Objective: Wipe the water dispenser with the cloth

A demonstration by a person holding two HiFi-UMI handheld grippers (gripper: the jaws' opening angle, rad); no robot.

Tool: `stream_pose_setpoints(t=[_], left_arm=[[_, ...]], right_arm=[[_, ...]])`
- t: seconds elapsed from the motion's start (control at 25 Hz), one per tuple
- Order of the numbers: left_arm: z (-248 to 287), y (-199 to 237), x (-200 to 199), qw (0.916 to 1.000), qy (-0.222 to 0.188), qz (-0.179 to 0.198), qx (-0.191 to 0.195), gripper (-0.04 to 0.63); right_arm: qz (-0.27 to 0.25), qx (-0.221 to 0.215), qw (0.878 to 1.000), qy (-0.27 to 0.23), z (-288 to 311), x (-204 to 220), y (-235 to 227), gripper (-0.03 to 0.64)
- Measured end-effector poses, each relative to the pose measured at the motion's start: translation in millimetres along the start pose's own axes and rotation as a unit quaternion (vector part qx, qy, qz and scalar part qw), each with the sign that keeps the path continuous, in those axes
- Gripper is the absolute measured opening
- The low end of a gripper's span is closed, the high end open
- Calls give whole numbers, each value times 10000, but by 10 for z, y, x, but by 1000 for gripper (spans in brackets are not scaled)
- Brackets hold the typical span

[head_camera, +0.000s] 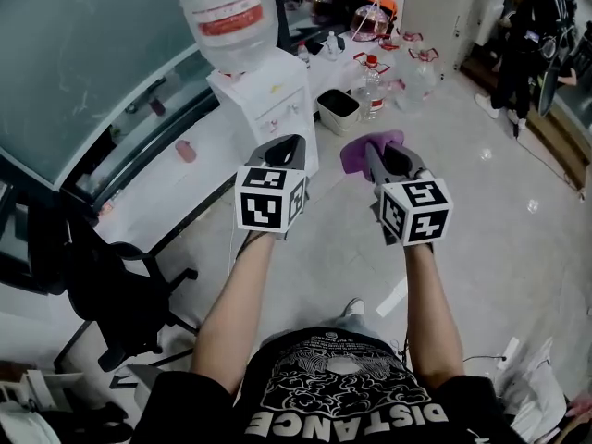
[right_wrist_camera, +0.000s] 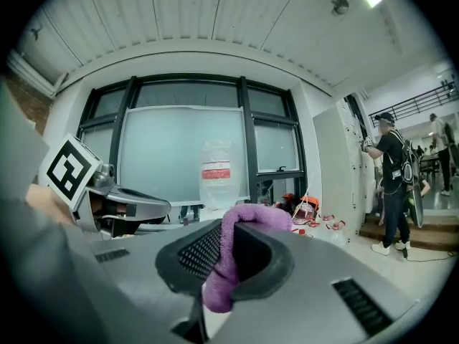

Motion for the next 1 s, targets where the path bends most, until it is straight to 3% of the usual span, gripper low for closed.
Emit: stream_pose_setpoints(t=[0.2, 0.36, 1.0], left_arm=[[297, -109, -123, 9997, 76, -19, -226, 26], [361, -28, -60, 9985, 182, -128, -501, 26], [399, 992, 271, 9864, 313, -595, -1500, 26]], right_arm=[[106, -202, 9997, -4, 121, -53, -408, 32], [92, -480, 9988, 89, 266, -4, -459, 32], [-171, -1806, 9825, 417, 1450, 86, 295, 32]])
Point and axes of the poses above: the fingertips, and each gripper's own axes: z forward along the fingers, y to its left, x out of its underside, the point moved 1 cm from there along -z, backward along the fingers, and after that the axes turned 5 degrees about z, right-handed, at the moved point
